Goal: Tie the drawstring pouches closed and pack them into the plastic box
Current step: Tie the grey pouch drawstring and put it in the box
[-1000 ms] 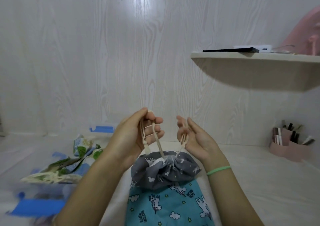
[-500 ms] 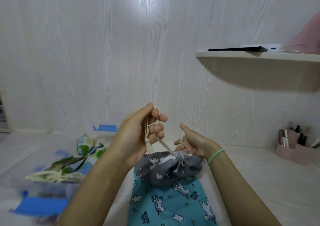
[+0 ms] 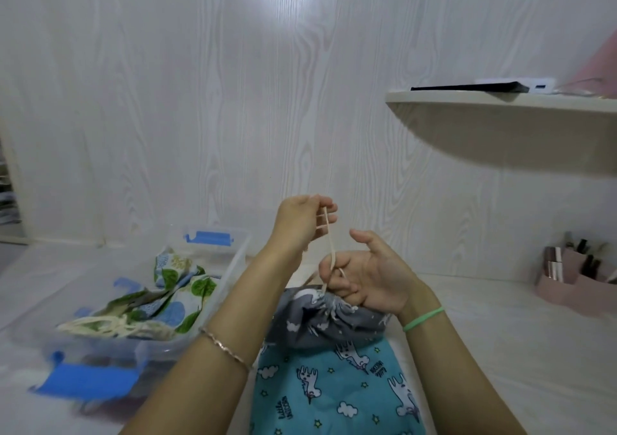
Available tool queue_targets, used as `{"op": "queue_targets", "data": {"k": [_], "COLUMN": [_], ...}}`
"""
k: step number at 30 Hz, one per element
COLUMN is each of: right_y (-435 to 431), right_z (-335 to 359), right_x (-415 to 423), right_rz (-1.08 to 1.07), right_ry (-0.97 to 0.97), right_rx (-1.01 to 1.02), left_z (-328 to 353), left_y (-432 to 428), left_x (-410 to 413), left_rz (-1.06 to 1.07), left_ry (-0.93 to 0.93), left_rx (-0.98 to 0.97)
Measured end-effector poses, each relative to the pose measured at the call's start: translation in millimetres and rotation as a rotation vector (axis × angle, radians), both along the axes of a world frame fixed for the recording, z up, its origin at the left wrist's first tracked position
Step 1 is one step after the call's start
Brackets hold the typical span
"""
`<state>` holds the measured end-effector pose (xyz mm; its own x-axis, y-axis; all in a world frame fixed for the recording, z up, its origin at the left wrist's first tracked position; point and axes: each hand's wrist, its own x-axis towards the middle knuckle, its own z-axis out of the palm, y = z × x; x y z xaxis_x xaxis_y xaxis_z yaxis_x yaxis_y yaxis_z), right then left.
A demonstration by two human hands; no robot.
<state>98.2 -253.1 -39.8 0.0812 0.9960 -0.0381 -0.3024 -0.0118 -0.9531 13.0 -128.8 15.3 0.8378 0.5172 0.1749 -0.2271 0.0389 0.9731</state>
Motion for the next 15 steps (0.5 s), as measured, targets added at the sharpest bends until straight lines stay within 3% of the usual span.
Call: {"op": "queue_targets", "data": {"k": [5, 11, 15], "right_y": [-2, -6, -10], "right_z": [-12, -7, -3], "right_x": [-1, -7, -16], "right_rz": [-0.178, -0.382, -0.621], "right_ry": [-0.068, -0.082, -0.280], "right_rx": [0.000, -0.017, -0.044], "left_z": [-42, -61, -69], "left_y": [8, -10, -5], "left_x": [5, -10, -12], "left_rz": [-0.245, -0.204, -0.106], "left_ry": [0.391, 0.066, 0.079], "left_rx": [0.125, 0.469, 0.513]}}
